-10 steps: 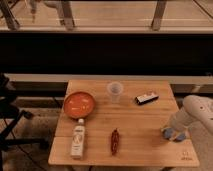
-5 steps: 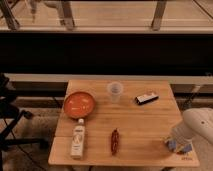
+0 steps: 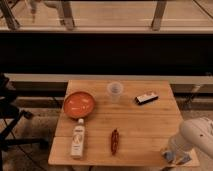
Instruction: Wipe the white sponge on the table
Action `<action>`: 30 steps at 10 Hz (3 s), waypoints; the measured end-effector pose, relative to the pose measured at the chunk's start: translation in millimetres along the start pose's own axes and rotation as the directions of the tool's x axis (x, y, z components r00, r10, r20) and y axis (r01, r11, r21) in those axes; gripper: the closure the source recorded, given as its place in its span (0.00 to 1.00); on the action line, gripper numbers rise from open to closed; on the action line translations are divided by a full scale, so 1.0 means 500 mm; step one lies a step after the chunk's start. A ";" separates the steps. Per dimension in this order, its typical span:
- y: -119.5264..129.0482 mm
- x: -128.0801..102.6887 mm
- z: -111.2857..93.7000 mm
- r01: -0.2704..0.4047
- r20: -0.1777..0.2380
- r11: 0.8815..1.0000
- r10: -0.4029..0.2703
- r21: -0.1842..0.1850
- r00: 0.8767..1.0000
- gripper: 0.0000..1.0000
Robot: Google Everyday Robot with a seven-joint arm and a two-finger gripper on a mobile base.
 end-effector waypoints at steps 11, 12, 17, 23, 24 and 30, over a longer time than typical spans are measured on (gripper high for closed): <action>-0.094 -0.201 0.027 0.258 0.053 0.966 -0.256 -0.024 0.965 1.00; -0.111 -0.219 0.026 0.281 0.052 0.959 -0.279 -0.026 0.959 1.00; -0.190 -0.276 0.033 0.361 0.042 0.932 -0.360 -0.020 0.932 1.00; -0.285 -0.261 0.019 0.385 0.037 0.923 -0.384 -0.012 0.923 1.00; -0.304 -0.258 0.022 0.386 0.040 0.923 -0.385 -0.007 0.922 1.00; -0.382 -0.239 0.023 0.371 0.047 0.929 -0.370 0.002 0.928 1.00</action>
